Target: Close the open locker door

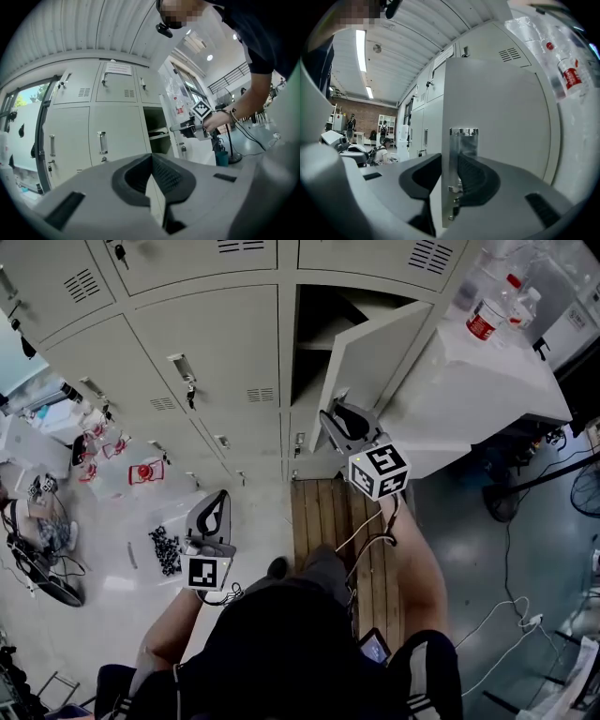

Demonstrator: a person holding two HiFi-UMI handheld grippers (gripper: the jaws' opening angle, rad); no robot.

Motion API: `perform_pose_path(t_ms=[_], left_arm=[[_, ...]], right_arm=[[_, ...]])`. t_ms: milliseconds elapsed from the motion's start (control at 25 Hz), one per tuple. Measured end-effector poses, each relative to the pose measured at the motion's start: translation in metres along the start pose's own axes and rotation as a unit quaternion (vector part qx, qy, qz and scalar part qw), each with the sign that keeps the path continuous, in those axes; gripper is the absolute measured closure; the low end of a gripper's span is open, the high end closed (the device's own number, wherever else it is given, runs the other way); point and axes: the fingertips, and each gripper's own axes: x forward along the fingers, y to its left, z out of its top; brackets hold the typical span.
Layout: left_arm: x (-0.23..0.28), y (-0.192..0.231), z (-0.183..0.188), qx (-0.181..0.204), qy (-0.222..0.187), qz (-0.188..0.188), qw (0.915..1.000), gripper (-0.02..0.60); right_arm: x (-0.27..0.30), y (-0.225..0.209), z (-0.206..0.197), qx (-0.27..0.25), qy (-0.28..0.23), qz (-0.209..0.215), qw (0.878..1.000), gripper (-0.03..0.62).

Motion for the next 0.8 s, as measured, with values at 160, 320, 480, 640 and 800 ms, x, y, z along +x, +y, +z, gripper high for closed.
perform_pose_path(t_ms=[160, 320, 480, 640, 800], left_arm=[[-0.001, 0.011, -0.003, -0.006, -0.009, -0.016, 0.9998, 0.578], [-0.001, 0.019, -0.003, -0.018, -0.007, -0.024, 0.9995, 0.578], [0.006, 0.024, -0.003, -0.012, -0.009, -0.023, 0.9996, 0.578], [0.013, 0.027, -0.001, -0.019, -0.008, -0.006, 0.9998, 0.578], [0.02, 0.028, 0.001, -0.009, -0.003, 0.012, 0.9999, 0.578]], right_arm=[[0.012, -0.001, 0.002, 0.003, -0.008, -0.019, 1.0, 0.487], [0.021, -0.002, 0.002, 0.004, -0.01, -0.037, 0.999, 0.487], [0.034, -0.005, 0.005, 0.003, -0.009, -0.051, 0.999, 0.487], [0.046, -0.008, 0.007, 0.001, -0.012, -0.058, 0.998, 0.487], [0.057, -0.011, 0.008, -0.004, -0.018, -0.066, 0.998, 0.488]])
